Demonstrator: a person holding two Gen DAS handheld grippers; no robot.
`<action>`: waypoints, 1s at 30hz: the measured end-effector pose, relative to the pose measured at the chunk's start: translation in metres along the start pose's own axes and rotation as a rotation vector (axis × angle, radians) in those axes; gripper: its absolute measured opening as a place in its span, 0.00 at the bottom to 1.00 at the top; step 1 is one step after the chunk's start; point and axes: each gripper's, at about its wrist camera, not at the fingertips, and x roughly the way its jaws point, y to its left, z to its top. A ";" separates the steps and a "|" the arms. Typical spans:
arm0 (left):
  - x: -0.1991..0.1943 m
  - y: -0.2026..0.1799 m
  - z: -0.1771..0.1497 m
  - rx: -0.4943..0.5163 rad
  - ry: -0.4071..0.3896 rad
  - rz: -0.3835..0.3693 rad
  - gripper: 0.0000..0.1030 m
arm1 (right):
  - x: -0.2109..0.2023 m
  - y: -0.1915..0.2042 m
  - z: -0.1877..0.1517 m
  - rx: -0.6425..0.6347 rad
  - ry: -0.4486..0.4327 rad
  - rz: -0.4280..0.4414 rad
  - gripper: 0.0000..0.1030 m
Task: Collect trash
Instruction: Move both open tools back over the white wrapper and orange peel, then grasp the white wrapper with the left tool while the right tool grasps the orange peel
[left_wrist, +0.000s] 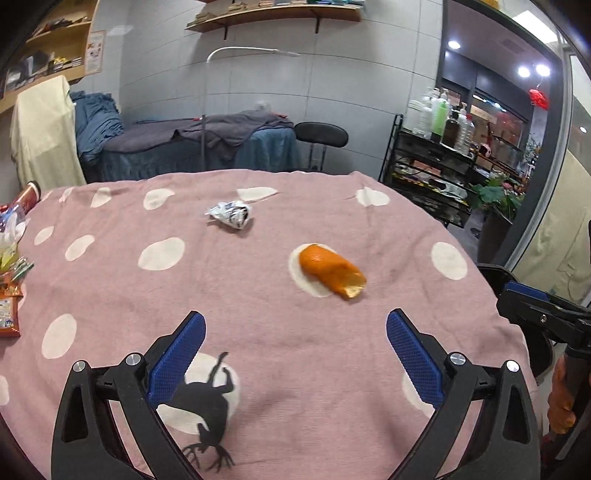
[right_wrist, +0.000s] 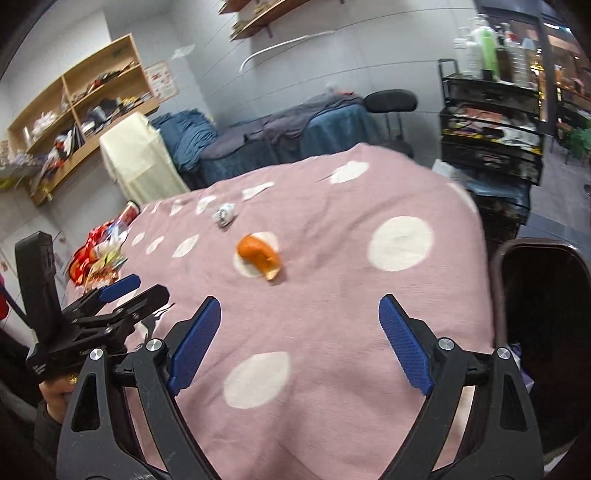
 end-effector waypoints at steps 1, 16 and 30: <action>0.001 0.009 0.000 -0.016 0.003 0.006 0.95 | 0.005 0.007 0.000 -0.015 0.008 0.007 0.84; 0.050 0.083 0.032 -0.169 0.045 0.005 0.91 | 0.106 0.055 0.021 -0.131 0.222 0.027 0.77; 0.142 0.077 0.087 -0.191 0.149 -0.012 0.87 | 0.183 0.060 0.049 -0.182 0.263 -0.035 0.39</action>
